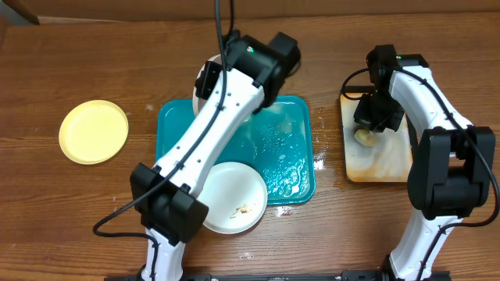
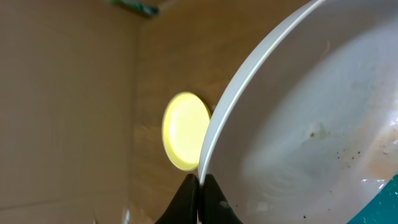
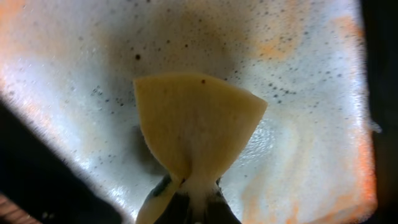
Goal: Clean dirty plates on tray and stack at the side
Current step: 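Lift the white plate off the teal tray with the left gripper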
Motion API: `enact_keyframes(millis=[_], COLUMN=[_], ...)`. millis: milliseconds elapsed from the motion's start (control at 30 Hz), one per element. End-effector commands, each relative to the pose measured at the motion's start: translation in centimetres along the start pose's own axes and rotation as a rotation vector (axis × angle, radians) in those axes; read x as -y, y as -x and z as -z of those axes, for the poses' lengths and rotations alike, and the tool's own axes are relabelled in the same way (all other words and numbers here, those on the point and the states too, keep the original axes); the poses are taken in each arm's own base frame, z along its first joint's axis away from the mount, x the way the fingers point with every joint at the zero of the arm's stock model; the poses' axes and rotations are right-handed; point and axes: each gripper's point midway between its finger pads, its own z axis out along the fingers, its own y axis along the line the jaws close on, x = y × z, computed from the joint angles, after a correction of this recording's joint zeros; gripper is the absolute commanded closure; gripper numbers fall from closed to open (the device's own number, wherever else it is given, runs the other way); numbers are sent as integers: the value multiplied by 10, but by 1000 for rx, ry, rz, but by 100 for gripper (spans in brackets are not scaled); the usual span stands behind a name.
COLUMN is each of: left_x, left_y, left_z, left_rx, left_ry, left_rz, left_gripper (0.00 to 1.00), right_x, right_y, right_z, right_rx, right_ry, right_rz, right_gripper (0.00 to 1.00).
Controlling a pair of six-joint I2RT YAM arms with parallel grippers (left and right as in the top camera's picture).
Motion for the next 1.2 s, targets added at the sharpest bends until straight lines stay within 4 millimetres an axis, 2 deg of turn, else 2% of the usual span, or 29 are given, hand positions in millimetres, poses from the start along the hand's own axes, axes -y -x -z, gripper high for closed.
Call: enact_keyframes(millis=[0, 233, 1167], left_x=[-28, -26, -23], left_y=[17, 25, 24], left_z=[29, 54, 56], left_rx=[141, 244, 244], left_ry=[100, 158, 148], left_rz=[48, 21, 16], left_gripper=[96, 96, 96], right_x=[-3, -3, -2], right_y=[-3, -4, -6], right_z=[0, 0, 0], right_rx=[-10, -16, -23], right_ry=[22, 23, 21], right_rz=[8, 7, 7], right_gripper=[96, 96, 96])
